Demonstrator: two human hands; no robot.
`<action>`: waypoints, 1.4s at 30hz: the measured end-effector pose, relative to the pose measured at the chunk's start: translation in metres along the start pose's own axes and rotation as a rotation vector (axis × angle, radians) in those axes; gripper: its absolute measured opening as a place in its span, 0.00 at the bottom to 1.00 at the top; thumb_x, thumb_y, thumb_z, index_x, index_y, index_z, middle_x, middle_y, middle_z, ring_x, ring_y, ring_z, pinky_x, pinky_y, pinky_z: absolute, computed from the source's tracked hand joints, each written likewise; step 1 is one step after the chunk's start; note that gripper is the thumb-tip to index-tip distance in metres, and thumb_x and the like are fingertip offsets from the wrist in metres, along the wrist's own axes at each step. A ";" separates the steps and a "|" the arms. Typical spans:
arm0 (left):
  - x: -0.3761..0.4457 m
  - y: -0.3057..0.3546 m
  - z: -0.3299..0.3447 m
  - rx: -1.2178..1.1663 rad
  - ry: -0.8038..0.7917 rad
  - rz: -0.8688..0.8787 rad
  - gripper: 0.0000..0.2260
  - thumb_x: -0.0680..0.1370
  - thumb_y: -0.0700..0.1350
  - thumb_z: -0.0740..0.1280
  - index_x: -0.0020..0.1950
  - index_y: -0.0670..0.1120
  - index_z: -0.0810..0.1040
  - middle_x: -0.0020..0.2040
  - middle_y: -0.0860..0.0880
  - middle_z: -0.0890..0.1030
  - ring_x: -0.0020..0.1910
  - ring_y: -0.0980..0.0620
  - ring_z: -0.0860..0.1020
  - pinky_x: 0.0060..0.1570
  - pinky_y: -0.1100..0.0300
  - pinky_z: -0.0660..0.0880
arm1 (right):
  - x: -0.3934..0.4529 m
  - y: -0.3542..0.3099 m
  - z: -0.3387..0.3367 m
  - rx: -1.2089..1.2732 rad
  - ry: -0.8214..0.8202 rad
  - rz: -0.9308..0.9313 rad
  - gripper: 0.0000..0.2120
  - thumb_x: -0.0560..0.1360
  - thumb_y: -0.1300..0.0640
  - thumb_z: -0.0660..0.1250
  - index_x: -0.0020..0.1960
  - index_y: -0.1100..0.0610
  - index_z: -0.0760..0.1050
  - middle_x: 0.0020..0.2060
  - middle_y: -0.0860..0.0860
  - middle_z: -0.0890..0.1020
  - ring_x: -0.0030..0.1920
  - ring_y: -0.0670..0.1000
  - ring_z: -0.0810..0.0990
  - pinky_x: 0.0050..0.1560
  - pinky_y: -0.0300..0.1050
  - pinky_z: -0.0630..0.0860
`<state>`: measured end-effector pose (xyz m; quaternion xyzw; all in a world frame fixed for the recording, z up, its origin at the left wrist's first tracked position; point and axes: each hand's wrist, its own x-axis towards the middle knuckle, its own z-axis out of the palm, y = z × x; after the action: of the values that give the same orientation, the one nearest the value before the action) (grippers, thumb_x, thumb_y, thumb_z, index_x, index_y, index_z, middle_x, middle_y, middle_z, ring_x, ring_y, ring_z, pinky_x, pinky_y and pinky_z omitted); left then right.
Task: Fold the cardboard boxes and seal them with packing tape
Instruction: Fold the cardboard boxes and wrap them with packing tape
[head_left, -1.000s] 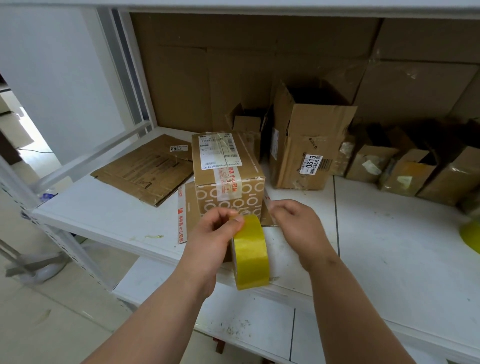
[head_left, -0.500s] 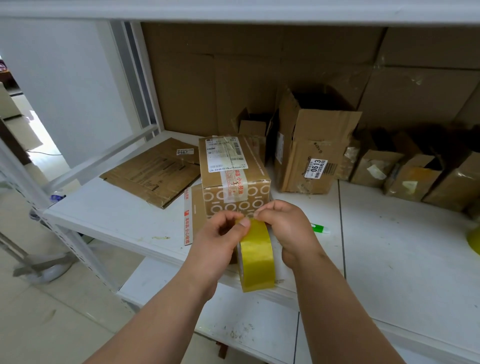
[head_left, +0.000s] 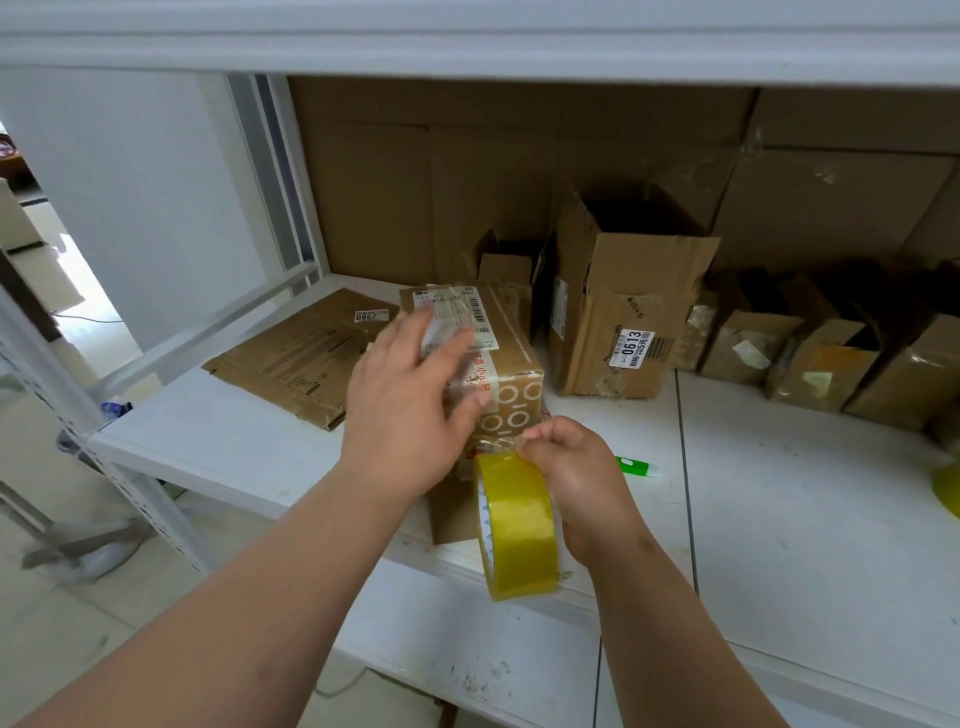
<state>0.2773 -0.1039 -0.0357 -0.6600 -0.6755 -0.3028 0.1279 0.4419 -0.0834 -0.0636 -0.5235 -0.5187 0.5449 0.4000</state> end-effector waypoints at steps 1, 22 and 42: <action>0.004 -0.002 0.005 0.029 -0.087 0.014 0.26 0.78 0.61 0.65 0.75 0.56 0.68 0.78 0.49 0.64 0.77 0.45 0.59 0.73 0.44 0.60 | -0.001 0.000 0.000 0.003 -0.001 -0.001 0.09 0.76 0.61 0.68 0.37 0.54 0.77 0.40 0.58 0.84 0.43 0.58 0.81 0.52 0.62 0.79; 0.005 -0.018 0.000 -0.287 -0.302 -0.045 0.37 0.76 0.43 0.70 0.80 0.57 0.56 0.80 0.53 0.58 0.79 0.53 0.51 0.78 0.50 0.45 | 0.003 0.005 -0.003 0.038 -0.020 -0.038 0.08 0.74 0.55 0.73 0.37 0.52 0.79 0.41 0.57 0.85 0.46 0.61 0.83 0.53 0.59 0.79; -0.013 0.034 -0.007 -0.188 -0.368 0.035 0.04 0.78 0.47 0.67 0.50 0.51 0.81 0.49 0.52 0.78 0.54 0.50 0.74 0.52 0.57 0.70 | -0.014 0.008 -0.010 -0.212 -0.018 -0.457 0.09 0.78 0.64 0.65 0.43 0.52 0.74 0.49 0.50 0.76 0.48 0.41 0.75 0.47 0.28 0.69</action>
<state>0.3095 -0.1204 -0.0298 -0.7249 -0.6447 -0.2365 -0.0548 0.4544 -0.0969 -0.0682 -0.4268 -0.6813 0.3874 0.4513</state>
